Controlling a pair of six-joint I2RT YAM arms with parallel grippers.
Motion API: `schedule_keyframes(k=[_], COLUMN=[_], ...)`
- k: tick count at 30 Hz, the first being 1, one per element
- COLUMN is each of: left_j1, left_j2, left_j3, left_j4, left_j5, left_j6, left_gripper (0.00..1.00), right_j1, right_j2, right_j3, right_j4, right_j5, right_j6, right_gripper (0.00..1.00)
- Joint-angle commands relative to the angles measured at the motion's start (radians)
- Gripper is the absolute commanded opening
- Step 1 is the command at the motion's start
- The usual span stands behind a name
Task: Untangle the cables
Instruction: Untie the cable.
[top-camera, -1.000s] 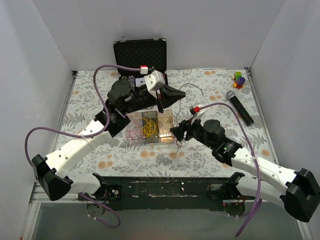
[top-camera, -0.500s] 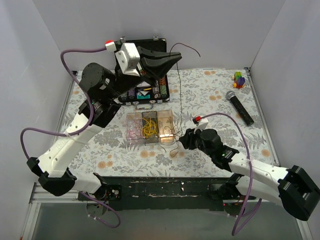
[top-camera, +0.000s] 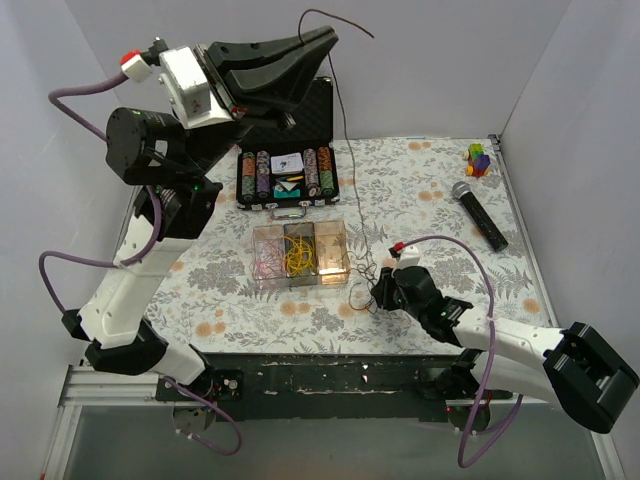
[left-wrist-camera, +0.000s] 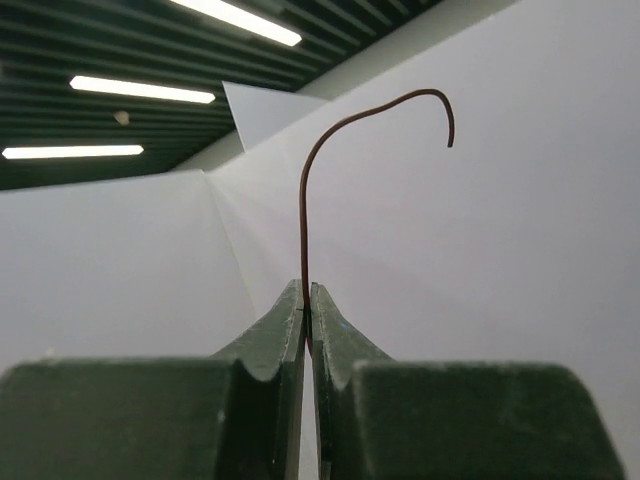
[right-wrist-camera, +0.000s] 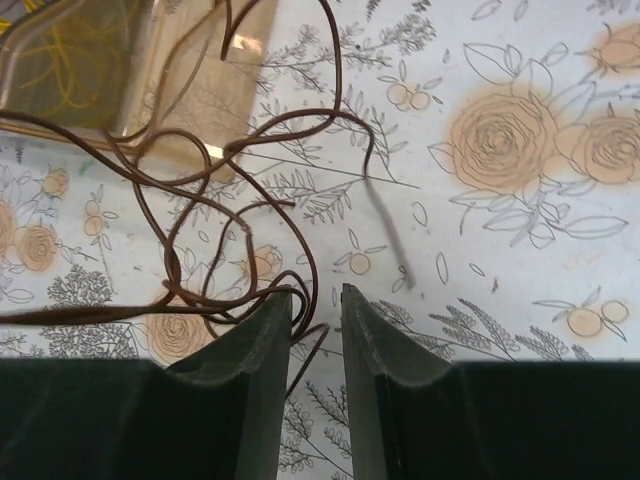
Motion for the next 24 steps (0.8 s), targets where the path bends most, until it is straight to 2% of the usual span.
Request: schedule_keyframes(k=[1, 4, 8, 13, 16, 21, 24], left_j1=[0.002, 0.002, 0.002, 0.002, 0.000, 0.003, 0.002], left_j2=[0.021, 0.041, 0.109, 0.182, 0.184, 0.216, 0.242], left_j3=[0.092, 0.123, 0.220, 0.326, 0.294, 0.372, 0.425], left_j4=[0.154, 0.300, 0.405, 0.543, 0.644, 0.663, 0.655], left_j5=[-0.073, -0.128, -0.161, -0.106, -0.043, -0.012, 0.031], left_j6=[0.099, 0.186, 0.317, 0.517, 0.686, 0.887, 1.068], left_gripper=[0.00, 0.00, 0.00, 0.00, 0.01, 0.03, 0.03], right_j1=[0.003, 0.003, 0.000, -0.004, -0.002, -0.005, -0.017], right_j2=[-0.045, -0.069, -0.072, -0.041, -0.018, -0.012, -0.039], right_j3=[-0.018, -0.021, -0.019, 0.005, 0.014, 0.042, 0.048], right_j4=[-0.096, -0.166, -0.235, -0.330, -0.367, -0.453, -0.505], right_j5=[0.118, 0.185, 0.219, 0.253, 0.270, 0.319, 0.342], right_j6=[0.061, 0.103, 0.157, 0.232, 0.284, 0.357, 0.397], right_gripper=[0.31, 0.28, 0.27, 0.24, 0.24, 0.19, 0.15])
